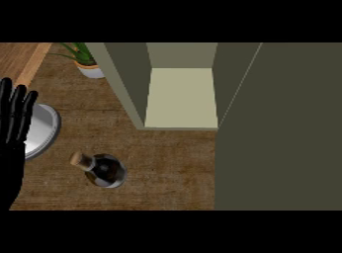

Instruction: Pick up the wine, place it into the cabinet and close the cabinet

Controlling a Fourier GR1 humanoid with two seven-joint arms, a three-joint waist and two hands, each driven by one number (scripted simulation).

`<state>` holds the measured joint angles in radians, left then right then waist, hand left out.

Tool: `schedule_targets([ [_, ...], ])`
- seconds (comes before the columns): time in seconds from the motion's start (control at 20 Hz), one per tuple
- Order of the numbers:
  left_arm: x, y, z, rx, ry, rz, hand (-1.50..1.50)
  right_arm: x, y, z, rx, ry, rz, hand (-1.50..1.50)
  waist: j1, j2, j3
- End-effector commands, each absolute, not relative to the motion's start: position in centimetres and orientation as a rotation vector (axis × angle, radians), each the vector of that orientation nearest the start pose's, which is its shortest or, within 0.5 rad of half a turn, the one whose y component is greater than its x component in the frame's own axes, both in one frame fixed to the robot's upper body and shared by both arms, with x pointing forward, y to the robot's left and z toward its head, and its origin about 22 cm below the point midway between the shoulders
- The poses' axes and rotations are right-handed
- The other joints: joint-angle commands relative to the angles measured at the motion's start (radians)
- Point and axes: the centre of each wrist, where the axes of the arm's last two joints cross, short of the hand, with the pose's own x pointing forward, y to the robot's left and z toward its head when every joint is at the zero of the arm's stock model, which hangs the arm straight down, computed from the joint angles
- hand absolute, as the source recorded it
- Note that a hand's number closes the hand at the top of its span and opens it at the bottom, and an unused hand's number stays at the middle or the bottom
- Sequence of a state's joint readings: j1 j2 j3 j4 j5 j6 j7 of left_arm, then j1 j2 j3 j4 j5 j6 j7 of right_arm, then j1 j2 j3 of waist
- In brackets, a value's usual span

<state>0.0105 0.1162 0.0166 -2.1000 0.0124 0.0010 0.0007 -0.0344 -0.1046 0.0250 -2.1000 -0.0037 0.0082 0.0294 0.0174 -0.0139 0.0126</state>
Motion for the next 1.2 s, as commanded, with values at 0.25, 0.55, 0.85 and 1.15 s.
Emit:
schedule_targets([
  [0.25, 23.7, 18.4, 13.0, -0.261, -2.015, -0.351, -1.50, 18.0, -23.4, 12.7, -0.015, -2.103, 0.091, -1.50, -0.054, 0.014, -0.012],
  [0.55, 21.0, 15.0, 14.8, -0.461, -1.770, -0.231, -1.50, 14.3, -21.4, 15.2, 0.369, -1.951, 0.355, -1.50, -0.033, 0.007, -0.012],
  [0.85, 17.3, 13.3, 16.9, -0.475, -1.743, -0.212, -1.50, 11.5, -21.9, 16.3, 0.376, -1.951, 0.321, -1.50, -0.023, 0.010, -0.012],
  [1.15, 14.8, 12.3, 20.1, -0.482, -1.733, -0.237, -1.50, 8.6, -21.7, 18.8, 0.361, -1.936, 0.327, -1.50, -0.028, 0.006, -0.012],
])
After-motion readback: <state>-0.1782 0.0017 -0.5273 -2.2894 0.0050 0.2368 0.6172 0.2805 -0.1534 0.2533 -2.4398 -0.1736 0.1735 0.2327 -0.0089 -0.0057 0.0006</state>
